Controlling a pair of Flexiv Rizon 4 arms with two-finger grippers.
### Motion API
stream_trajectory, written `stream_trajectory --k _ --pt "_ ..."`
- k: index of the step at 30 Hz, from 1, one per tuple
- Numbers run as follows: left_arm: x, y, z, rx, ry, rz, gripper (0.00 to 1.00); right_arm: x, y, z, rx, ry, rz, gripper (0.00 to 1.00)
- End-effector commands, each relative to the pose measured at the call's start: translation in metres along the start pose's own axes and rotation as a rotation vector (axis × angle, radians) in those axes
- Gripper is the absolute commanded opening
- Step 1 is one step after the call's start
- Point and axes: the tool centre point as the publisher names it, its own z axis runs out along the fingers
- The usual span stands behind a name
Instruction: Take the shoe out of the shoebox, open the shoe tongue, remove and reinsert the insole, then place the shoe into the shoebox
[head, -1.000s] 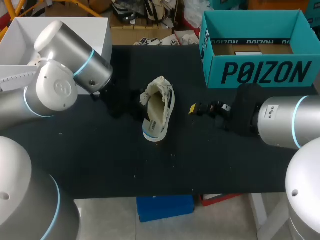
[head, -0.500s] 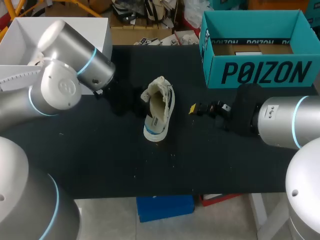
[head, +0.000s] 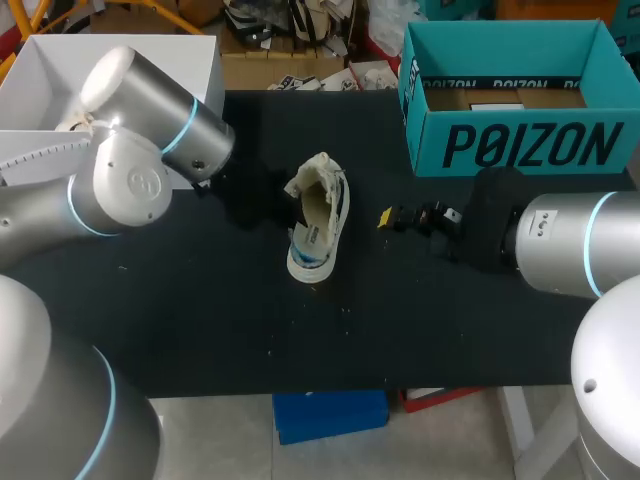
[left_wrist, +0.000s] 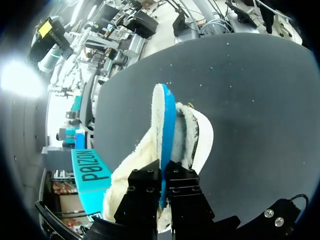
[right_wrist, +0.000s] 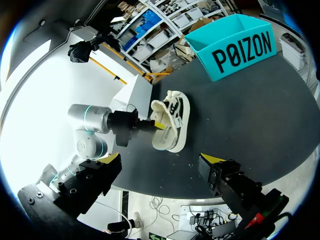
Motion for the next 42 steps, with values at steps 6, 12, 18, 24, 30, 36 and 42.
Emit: stream_trajectory --k 6,12,18,24,30,36,42 --pt "0.003 0.018 0.017 -0.012 0.009 -0.033 0.00 0.000 -0.003 0.002 -0.009 0.001 0.002 1.00" --pt "0.003 0.025 0.020 -0.024 0.017 -0.047 0.00 0.000 -0.003 0.002 -0.009 0.001 0.002 1.00" --pt "-0.003 0.019 0.010 -0.031 0.008 -0.038 0.23 0.000 -0.003 0.002 -0.009 0.001 0.002 1.00" --pt "-0.009 0.002 -0.010 -0.030 -0.018 -0.013 0.48 0.000 -0.003 0.002 -0.009 0.001 0.002 1.00" --pt "-0.006 -0.017 -0.018 -0.009 -0.024 0.000 0.44 0.000 -0.003 0.002 -0.009 0.001 0.002 1.00" --pt "-0.001 -0.031 -0.012 0.023 -0.001 0.008 0.36 0.000 -0.003 0.002 -0.009 0.001 0.002 1.00" --pt "0.005 -0.031 -0.003 0.029 0.036 0.017 0.33 0.000 -0.003 0.002 -0.009 0.001 0.002 1.00"
